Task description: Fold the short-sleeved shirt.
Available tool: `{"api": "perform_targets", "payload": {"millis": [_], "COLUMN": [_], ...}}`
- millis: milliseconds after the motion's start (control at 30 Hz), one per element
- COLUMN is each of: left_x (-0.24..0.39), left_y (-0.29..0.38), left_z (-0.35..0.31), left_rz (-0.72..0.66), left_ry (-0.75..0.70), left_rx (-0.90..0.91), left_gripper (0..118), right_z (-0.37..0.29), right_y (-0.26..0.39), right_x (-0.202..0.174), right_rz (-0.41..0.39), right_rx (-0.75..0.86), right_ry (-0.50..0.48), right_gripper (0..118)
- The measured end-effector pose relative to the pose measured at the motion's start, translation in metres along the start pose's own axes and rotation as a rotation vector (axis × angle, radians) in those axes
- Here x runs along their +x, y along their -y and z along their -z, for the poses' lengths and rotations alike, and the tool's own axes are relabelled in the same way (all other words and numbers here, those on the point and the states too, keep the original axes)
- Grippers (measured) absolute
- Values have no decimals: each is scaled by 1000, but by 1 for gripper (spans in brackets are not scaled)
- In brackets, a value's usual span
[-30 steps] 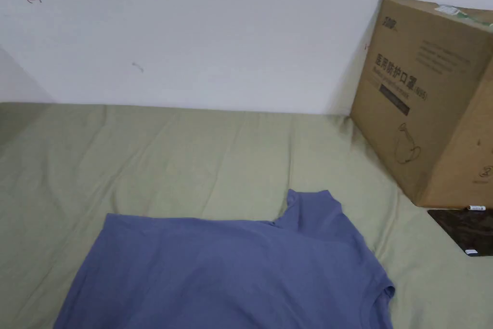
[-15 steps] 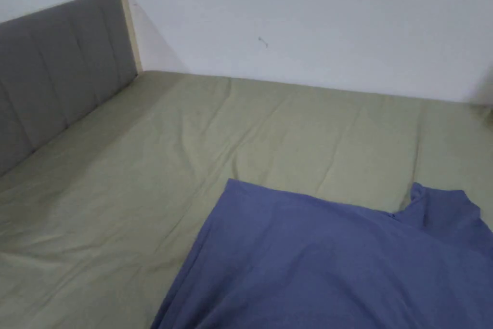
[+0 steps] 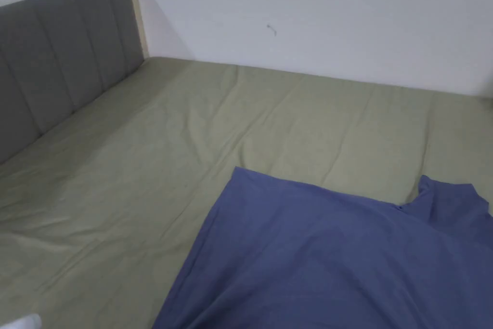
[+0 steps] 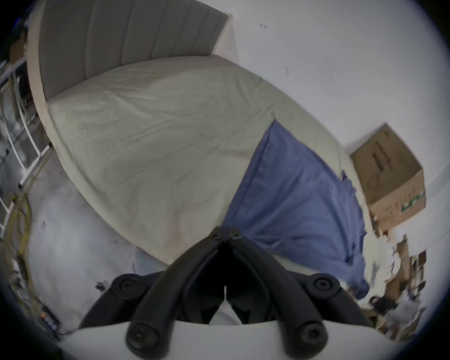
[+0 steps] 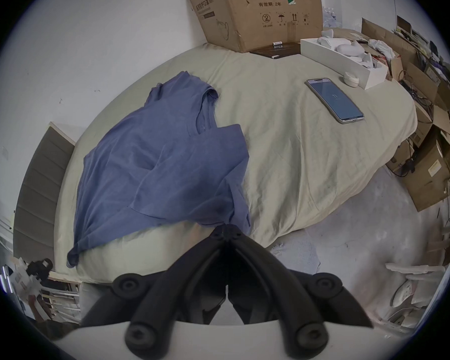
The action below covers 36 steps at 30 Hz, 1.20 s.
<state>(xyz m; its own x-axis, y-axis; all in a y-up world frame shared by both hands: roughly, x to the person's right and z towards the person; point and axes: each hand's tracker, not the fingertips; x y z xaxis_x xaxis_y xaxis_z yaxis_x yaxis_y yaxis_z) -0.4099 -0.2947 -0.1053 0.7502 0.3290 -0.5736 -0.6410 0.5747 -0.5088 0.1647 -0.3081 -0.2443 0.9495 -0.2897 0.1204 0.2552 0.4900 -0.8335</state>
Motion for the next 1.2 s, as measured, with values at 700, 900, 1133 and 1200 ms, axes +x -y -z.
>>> {"api": "perform_targets", "payload": {"millis": [700,900,1133,1200], "left_x": [1,3,0,4], "left_y": [13,14,13,10], "left_z": [95,100,104,95], "left_rz": [43,30,2,10], "left_ry": [19,1,-7,-2], "left_rx": [-281,-302,-300,-290], "left_gripper": [2,2,2,2], "right_z": [4,32,82,75], "right_y": [-1,-3,-2,4], "right_x": [4,4,-6,-12], "right_rz": [-20,-52,-178,-126], "right_rx": [43,19,-123,-66], "right_ry": [93,49,142,105], "right_gripper": [0,91,37,0]}}
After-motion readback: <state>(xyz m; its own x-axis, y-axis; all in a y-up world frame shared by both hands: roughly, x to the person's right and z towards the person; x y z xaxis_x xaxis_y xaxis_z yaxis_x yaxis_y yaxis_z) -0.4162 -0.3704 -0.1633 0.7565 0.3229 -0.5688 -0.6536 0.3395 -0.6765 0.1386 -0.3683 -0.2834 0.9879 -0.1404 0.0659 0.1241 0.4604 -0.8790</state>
